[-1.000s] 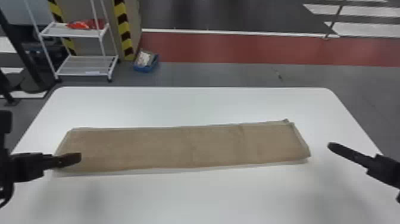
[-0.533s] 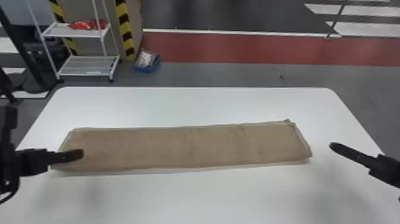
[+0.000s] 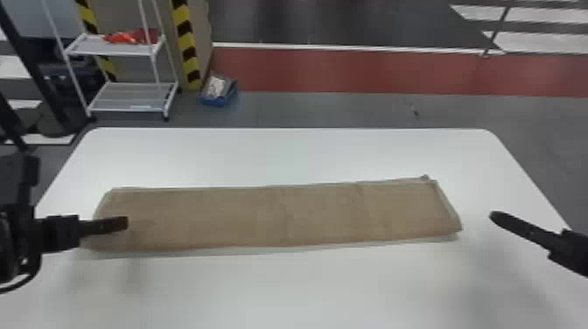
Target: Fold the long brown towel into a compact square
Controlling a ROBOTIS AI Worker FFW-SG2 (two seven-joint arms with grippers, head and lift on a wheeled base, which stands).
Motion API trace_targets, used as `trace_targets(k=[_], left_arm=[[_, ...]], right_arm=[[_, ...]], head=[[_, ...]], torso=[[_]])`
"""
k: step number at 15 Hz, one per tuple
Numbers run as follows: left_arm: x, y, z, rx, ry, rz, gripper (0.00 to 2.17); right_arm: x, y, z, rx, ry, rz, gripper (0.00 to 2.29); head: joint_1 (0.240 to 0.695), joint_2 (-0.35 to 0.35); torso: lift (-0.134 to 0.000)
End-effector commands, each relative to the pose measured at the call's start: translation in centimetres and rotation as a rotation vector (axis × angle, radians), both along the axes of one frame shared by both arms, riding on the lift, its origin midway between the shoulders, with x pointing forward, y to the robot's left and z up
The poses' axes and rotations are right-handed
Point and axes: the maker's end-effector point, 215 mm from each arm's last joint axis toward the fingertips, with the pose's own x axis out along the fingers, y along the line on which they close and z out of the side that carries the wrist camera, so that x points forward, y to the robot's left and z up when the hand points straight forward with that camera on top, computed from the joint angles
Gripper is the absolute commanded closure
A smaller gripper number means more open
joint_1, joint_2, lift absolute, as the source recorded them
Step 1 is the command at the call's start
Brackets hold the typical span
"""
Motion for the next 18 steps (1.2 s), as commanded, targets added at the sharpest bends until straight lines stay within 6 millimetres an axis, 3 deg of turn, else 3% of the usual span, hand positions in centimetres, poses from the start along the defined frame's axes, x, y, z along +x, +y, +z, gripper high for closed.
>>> trace_targets(k=[1, 2, 3, 4, 5, 7, 8, 12, 15, 18], left_arm=[[0.0, -0.1, -0.1, -0.012, 0.005, -0.006, 0.6], [0.1, -0.3, 0.0, -0.024, 0.007, -0.012, 0.6], [0.0, -0.6, -0.2, -0.047, 0.021, -0.017, 0.77], [-0.1, -0.9, -0.3, -0.064, 0.025, -0.025, 1.51], [-0.1, -0.4, -0.3, -0.057, 0.022, -0.01, 1.9], [-0.1, -0.2, 0.0, -0.075, 0.011, -0.008, 1.95], [-0.1, -0.3, 0.1, -0.078, 0.009, -0.011, 2.15], [-0.4, -0.8, 0.4, -0.098, 0.004, -0.035, 2.14], [-0.5, 0.7, 2.9, -0.108, -0.045, -0.043, 2.14], [-1.1, 3.5, 5.0, -0.089, -0.071, -0.055, 2.14]], right_arm=[[0.0, 0.0, 0.0, -0.001, -0.002, 0.0, 0.15], [0.0, 0.0, 0.0, -0.001, -0.002, 0.0, 0.15], [0.1, 0.1, 0.0, 0.001, -0.002, 0.001, 0.15], [0.1, 0.1, 0.0, 0.001, -0.002, 0.001, 0.15], [0.1, 0.2, 0.0, 0.003, -0.002, 0.001, 0.15], [0.0, 0.1, 0.0, 0.003, -0.002, 0.0, 0.15], [0.0, 0.1, 0.0, 0.003, -0.002, 0.0, 0.15], [0.0, 0.4, -0.2, 0.009, -0.001, 0.0, 0.15], [-0.1, 0.4, -0.3, 0.008, 0.0, 0.0, 0.15], [-0.2, 0.4, -0.4, 0.008, 0.001, 0.0, 0.15]], head=[[0.695, -0.047], [0.695, -0.05], [0.695, -0.052], [0.695, -0.053], [0.695, -0.055], [0.695, -0.052], [0.695, -0.051], [0.695, -0.056], [0.695, -0.055], [0.695, -0.035]], torso=[[-0.124], [-0.124], [-0.124], [-0.124], [-0.124], [-0.124], [-0.124], [-0.124], [-0.124], [-0.124]])
